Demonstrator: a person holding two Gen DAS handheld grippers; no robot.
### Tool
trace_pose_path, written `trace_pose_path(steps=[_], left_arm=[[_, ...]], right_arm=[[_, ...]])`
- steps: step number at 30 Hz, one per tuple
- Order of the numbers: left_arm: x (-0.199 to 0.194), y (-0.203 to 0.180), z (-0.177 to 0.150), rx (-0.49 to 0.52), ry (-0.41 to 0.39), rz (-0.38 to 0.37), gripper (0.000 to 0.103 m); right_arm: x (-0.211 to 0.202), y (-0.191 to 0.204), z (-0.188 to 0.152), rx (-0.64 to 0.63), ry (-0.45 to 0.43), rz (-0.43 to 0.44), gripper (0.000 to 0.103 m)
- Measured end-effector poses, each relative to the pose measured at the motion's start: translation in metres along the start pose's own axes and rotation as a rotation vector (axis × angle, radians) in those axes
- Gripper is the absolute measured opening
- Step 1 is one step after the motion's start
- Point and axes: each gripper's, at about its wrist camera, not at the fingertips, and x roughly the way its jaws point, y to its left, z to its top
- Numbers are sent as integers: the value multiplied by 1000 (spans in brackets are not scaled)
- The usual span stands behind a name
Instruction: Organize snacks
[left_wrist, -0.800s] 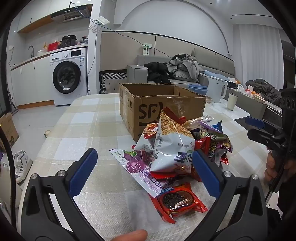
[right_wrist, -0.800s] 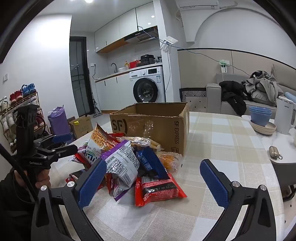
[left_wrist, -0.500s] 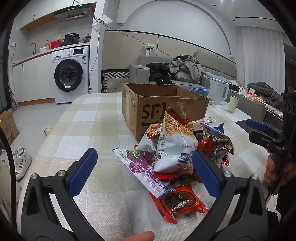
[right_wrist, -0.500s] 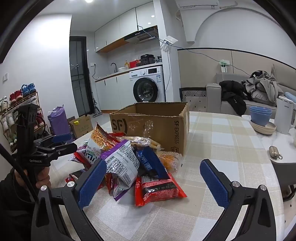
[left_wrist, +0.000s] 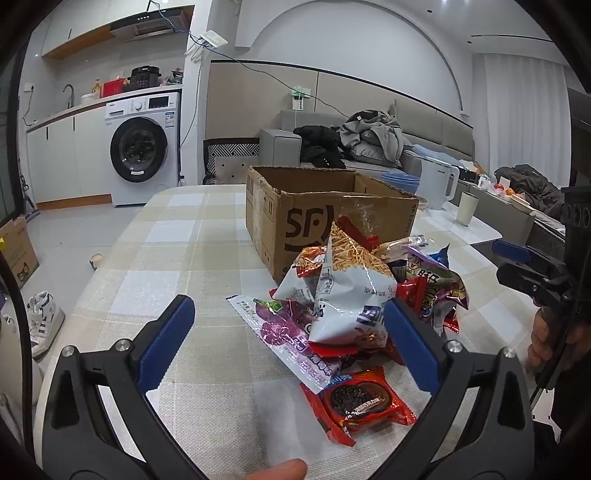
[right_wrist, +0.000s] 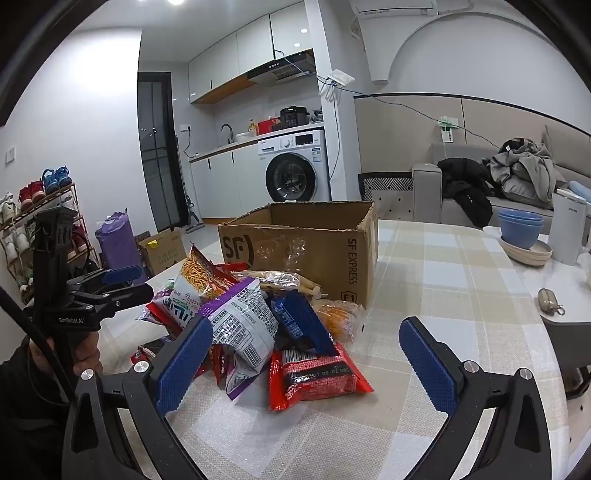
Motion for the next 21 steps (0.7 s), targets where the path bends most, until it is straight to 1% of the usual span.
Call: trace_pose_path(steps=[21], left_arm=[[-2,1,0,0,-1,-1,102]], right_arm=[[-1,1,3,0,5,1,103]])
